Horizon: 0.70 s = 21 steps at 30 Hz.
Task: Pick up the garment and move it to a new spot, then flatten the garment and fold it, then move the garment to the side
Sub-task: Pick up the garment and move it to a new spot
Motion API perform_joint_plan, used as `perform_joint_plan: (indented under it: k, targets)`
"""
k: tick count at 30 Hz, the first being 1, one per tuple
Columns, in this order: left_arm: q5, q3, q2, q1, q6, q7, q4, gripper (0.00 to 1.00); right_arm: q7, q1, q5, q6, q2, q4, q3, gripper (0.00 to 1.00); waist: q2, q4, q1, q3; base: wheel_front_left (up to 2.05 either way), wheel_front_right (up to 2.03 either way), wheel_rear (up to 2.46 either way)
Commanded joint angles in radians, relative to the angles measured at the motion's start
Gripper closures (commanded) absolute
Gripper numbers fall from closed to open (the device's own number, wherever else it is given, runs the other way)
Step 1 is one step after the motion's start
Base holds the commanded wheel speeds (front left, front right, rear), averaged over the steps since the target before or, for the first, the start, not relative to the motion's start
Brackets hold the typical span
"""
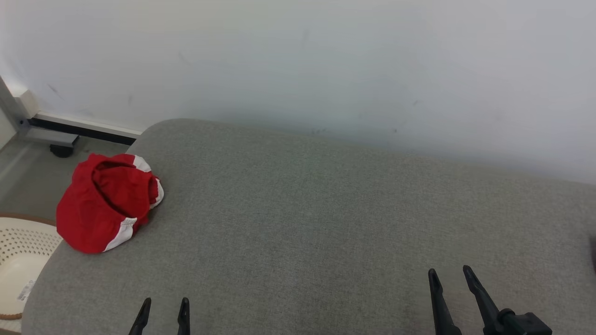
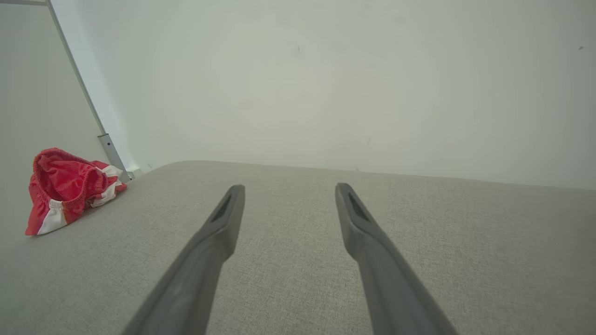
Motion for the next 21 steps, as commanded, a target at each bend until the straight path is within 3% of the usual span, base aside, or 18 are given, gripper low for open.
perform_joint_plan:
  k: [1,21]
  targets:
    - [-0.001,0.001,0.000,-0.007,0.003,-0.004,-0.003,0.00,-0.001,0.000,0.008,-0.001,0.000,-0.001,0.002,0.00,-0.0001,0.028,0.0000,0.008,0.00,0.00,0.00]
    - [-0.009,-0.006,0.000,-0.015,0.012,-0.004,-0.014,0.00,0.000,0.006,0.007,-0.001,-0.019,-0.006,0.015,0.00,-0.0001,0.121,0.0000,0.029,0.00,0.00,0.00]
